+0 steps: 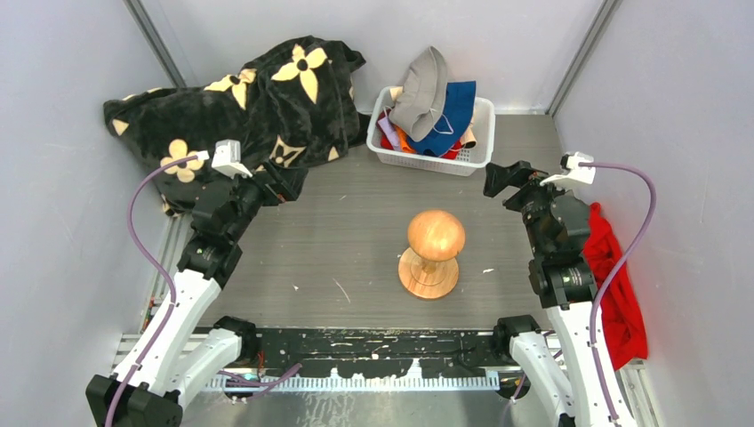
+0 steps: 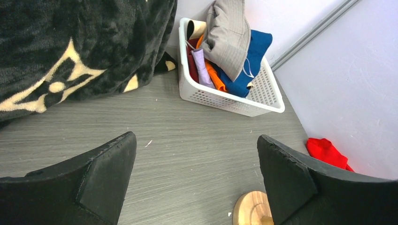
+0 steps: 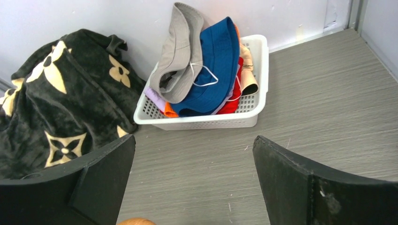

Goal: Stack the hats

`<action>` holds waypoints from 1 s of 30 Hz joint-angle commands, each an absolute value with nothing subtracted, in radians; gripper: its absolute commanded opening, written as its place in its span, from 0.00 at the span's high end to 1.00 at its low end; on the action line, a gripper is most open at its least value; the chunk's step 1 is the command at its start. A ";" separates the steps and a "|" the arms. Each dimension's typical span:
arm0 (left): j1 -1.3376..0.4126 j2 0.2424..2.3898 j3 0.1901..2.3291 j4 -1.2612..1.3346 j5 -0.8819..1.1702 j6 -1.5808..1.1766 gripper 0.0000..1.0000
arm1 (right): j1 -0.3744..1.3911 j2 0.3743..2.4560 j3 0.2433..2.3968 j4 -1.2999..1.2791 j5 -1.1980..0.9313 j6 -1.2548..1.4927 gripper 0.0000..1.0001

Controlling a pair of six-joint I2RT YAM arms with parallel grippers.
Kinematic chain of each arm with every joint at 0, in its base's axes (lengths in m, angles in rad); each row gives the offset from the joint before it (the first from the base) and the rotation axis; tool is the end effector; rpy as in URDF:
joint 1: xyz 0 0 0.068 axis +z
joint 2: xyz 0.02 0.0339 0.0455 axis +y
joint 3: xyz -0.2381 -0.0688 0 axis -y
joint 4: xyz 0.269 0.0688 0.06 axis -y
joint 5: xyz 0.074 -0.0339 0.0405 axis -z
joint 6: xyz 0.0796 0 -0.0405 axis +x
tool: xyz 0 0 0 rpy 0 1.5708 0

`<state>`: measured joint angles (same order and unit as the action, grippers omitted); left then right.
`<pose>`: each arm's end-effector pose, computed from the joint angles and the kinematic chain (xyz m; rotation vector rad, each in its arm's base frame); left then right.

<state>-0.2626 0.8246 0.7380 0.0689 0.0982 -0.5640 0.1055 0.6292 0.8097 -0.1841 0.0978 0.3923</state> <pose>0.2730 -0.0815 0.3221 -0.1673 1.6270 -0.7181 0.2341 0.0170 0.3604 0.3023 1.5539 0.3131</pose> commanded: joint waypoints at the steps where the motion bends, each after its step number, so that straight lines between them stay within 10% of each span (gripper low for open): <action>1: -0.268 0.823 0.757 0.089 0.105 -0.541 0.00 | 0.111 0.614 0.869 -0.244 0.008 0.399 0.00; 30: -0.447 0.950 0.772 0.053 0.260 -0.537 0.11 | 0.110 0.390 0.825 -0.615 -0.208 0.451 0.00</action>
